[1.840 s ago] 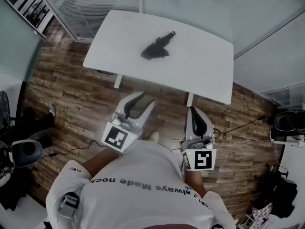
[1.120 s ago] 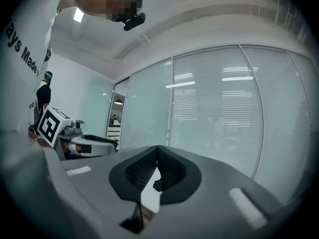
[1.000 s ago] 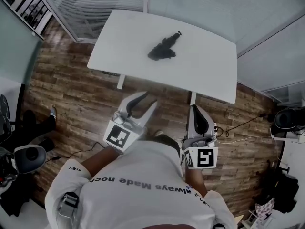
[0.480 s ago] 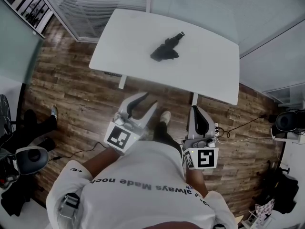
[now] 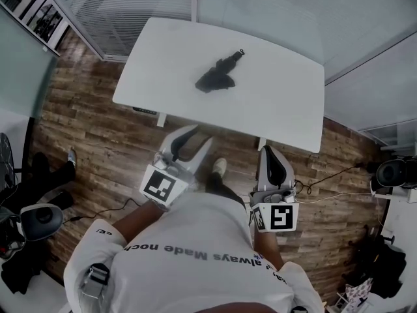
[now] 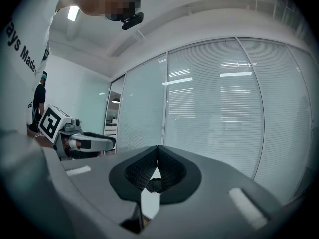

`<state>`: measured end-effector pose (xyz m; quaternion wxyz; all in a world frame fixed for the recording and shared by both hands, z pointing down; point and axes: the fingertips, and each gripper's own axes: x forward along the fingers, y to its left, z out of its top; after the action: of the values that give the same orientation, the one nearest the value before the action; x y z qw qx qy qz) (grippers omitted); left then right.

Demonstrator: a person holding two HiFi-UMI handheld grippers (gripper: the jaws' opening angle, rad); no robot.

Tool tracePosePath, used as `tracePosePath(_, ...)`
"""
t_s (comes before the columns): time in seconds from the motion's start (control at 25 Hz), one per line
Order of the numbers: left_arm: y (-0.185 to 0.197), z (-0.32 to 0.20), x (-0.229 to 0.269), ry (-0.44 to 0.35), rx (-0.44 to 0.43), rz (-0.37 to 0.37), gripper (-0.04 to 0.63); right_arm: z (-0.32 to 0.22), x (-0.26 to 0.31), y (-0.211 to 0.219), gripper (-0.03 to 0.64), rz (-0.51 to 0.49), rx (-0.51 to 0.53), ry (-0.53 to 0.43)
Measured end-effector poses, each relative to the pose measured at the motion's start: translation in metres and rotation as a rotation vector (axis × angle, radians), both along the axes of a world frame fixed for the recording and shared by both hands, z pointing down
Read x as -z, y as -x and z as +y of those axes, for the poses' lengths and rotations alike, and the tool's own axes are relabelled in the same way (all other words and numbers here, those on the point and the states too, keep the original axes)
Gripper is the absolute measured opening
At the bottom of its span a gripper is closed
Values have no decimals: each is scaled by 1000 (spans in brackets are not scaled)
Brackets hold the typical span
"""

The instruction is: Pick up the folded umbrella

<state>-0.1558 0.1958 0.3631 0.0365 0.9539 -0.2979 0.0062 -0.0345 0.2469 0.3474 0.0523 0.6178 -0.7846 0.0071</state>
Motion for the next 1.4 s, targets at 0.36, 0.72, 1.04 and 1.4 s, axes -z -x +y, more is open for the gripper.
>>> tracePosePath(0.36, -77, -43, 4, 2, 12, -15, 129, -45, 4, -76, 2, -17, 19, -11)
tracePosePath(0.72, -127, -64, 5, -2, 35, -38, 129, -67, 2, -131, 2, -46, 38, -19)
tracePosePath(1.04, -154, -74, 0, -1, 52, -40, 129, -77, -3, -165, 2, -51, 33, -13)
tracePosePath(1.4, -153, -96, -14, 29, 54, -43, 129, -95, -13, -158, 2, -52, 47, 18)
